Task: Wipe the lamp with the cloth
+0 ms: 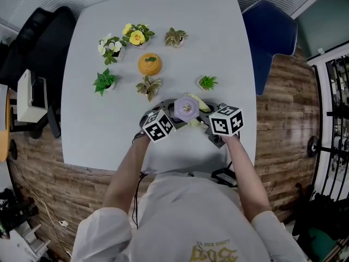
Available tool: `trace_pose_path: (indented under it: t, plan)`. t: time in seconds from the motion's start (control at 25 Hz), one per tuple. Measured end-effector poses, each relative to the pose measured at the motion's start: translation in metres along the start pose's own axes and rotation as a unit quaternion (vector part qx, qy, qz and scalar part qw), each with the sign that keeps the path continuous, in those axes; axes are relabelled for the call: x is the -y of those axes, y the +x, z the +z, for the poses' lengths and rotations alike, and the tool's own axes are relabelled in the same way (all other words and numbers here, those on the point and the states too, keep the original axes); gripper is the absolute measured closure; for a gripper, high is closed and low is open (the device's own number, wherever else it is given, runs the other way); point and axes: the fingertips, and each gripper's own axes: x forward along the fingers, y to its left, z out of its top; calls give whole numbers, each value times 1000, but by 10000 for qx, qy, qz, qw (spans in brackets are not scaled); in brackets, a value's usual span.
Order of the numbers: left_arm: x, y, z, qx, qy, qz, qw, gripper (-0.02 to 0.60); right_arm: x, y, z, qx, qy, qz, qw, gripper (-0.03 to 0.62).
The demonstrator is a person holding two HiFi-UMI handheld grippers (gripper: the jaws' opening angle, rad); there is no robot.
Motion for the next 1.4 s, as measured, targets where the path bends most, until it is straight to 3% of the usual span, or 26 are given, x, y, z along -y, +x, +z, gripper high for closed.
trace_pose_path:
  t: [0.64, 1.4]
  plan:
    - [0, 1, 0, -3, 6, 0, 10000, 278, 5, 3, 0, 77, 219, 23, 9997, 563]
    - [1, 0, 0, -9, -1, 5, 10000, 278, 22, 14, -25, -446, 341, -420, 9975, 563]
